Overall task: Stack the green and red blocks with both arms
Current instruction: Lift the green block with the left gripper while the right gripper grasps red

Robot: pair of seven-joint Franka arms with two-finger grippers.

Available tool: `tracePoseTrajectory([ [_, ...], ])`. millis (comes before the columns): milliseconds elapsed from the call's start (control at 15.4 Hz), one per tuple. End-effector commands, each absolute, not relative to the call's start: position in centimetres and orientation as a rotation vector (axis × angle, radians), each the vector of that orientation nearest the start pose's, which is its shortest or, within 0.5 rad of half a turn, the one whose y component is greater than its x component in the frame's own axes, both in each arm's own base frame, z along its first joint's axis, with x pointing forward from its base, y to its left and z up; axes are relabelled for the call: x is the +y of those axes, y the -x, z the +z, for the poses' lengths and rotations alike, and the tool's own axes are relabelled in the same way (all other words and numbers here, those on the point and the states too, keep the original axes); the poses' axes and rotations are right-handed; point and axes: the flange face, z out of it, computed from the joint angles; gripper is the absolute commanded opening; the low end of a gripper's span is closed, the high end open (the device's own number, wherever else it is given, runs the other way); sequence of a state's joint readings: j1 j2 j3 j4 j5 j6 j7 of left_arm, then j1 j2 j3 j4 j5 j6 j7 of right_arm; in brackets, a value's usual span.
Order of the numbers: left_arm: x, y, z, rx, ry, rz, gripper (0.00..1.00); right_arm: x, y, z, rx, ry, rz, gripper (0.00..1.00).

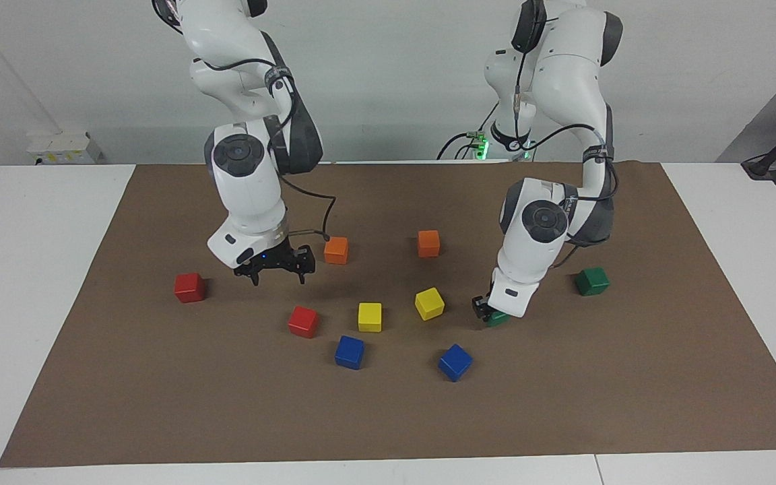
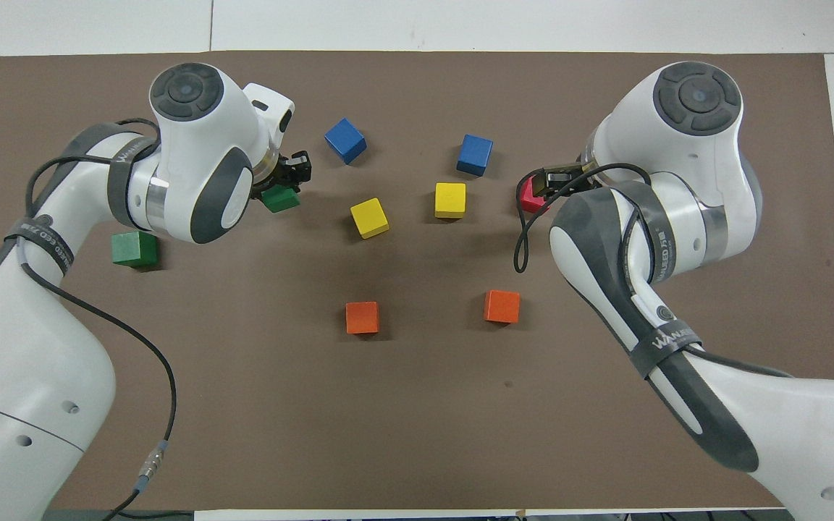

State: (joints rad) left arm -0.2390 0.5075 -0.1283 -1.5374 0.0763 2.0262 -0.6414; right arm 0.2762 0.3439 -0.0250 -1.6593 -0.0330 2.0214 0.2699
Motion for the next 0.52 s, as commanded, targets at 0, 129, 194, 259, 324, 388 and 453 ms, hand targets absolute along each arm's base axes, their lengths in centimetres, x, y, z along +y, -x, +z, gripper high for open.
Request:
tracePoseTrajectory([
  [0,-18.1,-64.4,40.0,-0.367,3.09,0.049,0.0,17.0,-65.4,40.0,0.085,3.17,-0.063,0.98],
  [129,-13.1,-63.3,42.2,-0.258,3.094,0.059,0.0,17.7,-65.5,39.2,0.139,3.163,-0.062,0.97],
  [194,-10.7,-62.7,42.9,-0.195,3.095,0.066,0.0,17.8,-65.7,39.3,0.184,3.153,-0.079,0.96],
  [259,-8.4,-62.3,43.0,-0.124,3.096,0.08,0.0,17.9,-65.9,39.3,0.245,3.128,-0.083,0.96],
  [324,-5.7,-62.0,43.3,-0.086,3.099,0.084,0.0,18.1,-66.0,39.3,0.289,3.108,-0.079,0.95],
  [388,-2.7,-61.7,43.2,-0.051,3.1,0.096,0.0,18.0,-66.1,39.2,0.318,3.097,-0.076,0.95],
  [453,-0.7,-61.5,42.8,-0.003,3.104,0.109,0.0,18.0,-66.3,39.3,0.338,3.079,-0.101,0.95],
])
